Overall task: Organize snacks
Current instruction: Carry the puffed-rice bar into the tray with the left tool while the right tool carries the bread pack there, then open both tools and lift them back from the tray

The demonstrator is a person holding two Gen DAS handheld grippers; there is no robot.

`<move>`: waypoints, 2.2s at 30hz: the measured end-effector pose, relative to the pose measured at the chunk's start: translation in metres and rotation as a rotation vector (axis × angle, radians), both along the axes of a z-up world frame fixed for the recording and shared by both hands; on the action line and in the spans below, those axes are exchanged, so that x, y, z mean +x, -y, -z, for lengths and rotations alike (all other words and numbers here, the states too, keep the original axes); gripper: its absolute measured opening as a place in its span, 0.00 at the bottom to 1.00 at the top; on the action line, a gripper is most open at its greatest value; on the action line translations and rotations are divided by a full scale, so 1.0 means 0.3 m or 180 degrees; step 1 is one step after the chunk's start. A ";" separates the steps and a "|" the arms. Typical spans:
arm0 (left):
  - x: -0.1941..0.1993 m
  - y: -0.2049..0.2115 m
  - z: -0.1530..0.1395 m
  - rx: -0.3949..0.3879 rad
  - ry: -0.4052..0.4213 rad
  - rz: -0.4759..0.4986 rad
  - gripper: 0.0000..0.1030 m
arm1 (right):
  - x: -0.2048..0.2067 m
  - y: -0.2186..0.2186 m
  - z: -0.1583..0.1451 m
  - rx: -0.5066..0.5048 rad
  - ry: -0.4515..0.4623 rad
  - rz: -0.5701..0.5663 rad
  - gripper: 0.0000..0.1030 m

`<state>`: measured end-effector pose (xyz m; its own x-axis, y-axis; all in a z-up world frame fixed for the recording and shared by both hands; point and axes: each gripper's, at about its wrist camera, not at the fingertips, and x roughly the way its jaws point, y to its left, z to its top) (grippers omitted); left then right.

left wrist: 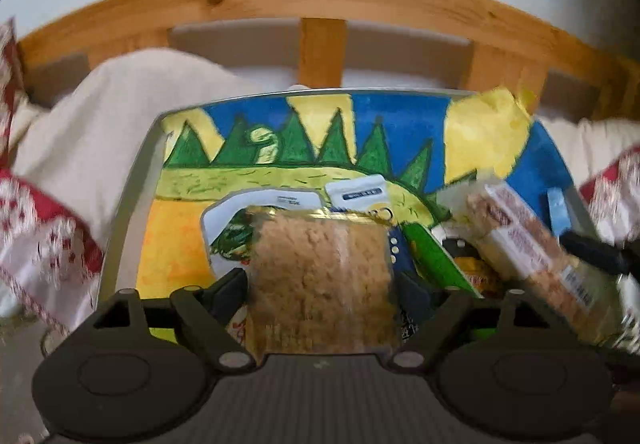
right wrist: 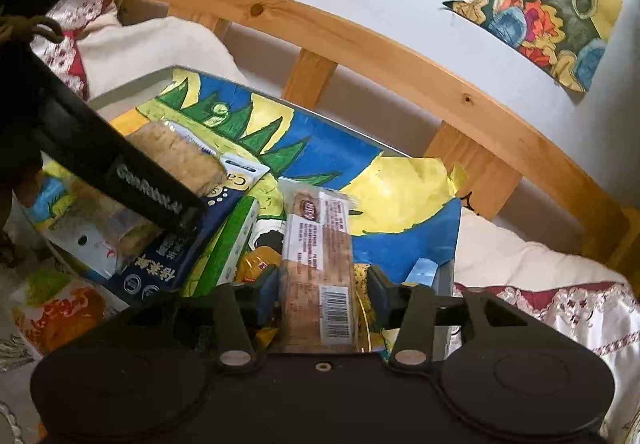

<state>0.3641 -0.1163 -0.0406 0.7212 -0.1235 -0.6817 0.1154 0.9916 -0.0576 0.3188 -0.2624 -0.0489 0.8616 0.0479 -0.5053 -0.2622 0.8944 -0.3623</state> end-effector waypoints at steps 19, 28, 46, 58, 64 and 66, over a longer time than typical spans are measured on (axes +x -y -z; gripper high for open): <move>-0.179 -0.149 -0.191 -0.0279 0.0653 -0.0384 0.99 | -0.194 0.045 -0.197 0.0700 0.0532 0.0235 0.94; -0.357 -0.214 -0.293 -0.0323 0.0996 -0.0443 0.99 | -0.335 0.024 -0.305 0.0873 0.0836 0.0187 0.99; -0.761 -0.396 -0.260 -0.0218 0.1177 -0.0526 1.00 | -0.691 -0.016 -0.367 0.1259 0.0966 0.0170 0.99; -0.879 -0.415 -0.216 -0.0107 0.1164 -0.0553 1.00 | -0.807 -0.062 -0.300 0.1182 0.0815 0.0113 0.99; -0.915 -0.405 -0.198 -0.0032 0.1220 -0.0455 1.00 | -0.845 -0.063 -0.270 0.1147 0.0730 0.0143 0.99; -0.922 -0.406 -0.190 -0.0049 0.1204 -0.0445 1.00 | -0.853 -0.060 -0.260 0.1145 0.0691 0.0168 0.99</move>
<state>0.0877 0.0056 0.0163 0.9314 -0.0147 -0.3637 -0.0045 0.9986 -0.0519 0.0629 -0.2445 0.0290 0.9522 0.1410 -0.2708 -0.1646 0.9841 -0.0662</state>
